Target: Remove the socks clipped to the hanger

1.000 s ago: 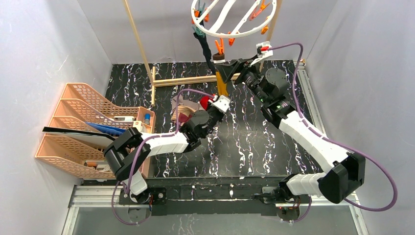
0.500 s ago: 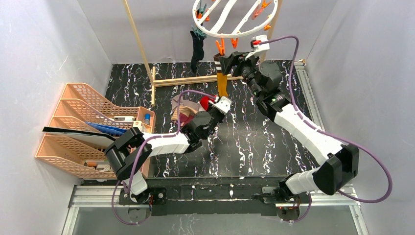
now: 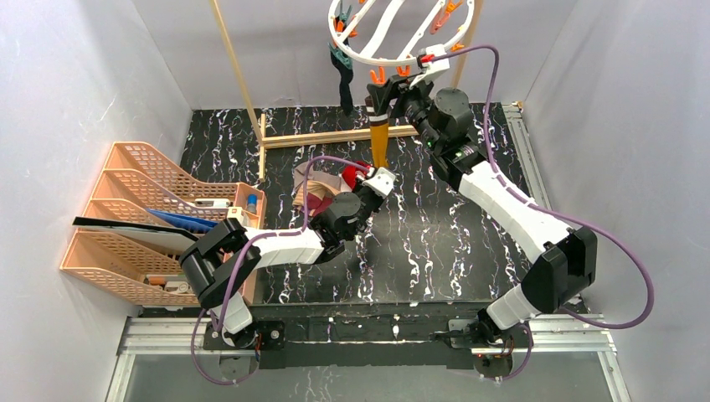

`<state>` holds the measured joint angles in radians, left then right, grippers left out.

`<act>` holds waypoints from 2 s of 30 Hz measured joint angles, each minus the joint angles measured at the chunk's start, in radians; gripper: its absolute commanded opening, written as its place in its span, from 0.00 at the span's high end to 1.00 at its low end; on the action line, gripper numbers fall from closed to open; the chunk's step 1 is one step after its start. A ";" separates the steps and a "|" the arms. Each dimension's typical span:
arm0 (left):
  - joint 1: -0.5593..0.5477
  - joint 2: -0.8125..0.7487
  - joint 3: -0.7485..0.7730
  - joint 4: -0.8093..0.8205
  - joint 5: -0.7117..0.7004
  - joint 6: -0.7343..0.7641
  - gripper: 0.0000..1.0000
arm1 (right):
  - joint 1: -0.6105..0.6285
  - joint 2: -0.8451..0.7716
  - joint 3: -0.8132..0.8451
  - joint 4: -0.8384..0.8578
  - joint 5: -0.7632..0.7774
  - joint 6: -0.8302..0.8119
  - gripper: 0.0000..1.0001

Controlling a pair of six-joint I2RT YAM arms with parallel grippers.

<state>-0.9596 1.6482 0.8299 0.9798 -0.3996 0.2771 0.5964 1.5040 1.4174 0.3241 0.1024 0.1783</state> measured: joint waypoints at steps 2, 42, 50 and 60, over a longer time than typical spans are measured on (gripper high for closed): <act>0.000 0.000 -0.001 0.000 -0.001 0.000 1.00 | -0.001 0.011 0.025 0.007 -0.001 -0.001 0.32; -0.007 0.002 -0.005 -0.053 -0.033 0.000 0.45 | -0.012 0.114 0.114 0.035 -0.020 -0.007 0.83; -0.007 0.013 -0.004 -0.084 -0.192 0.000 0.02 | -0.013 0.113 0.114 0.039 -0.019 -0.006 0.83; -0.007 0.006 -0.015 -0.098 -0.317 0.013 0.02 | -0.014 0.101 0.110 0.041 -0.019 -0.006 0.80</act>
<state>-0.9665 1.6539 0.8146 0.8818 -0.7170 0.2905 0.5827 1.6051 1.5276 0.3653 0.0830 0.1726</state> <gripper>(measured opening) 0.982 0.356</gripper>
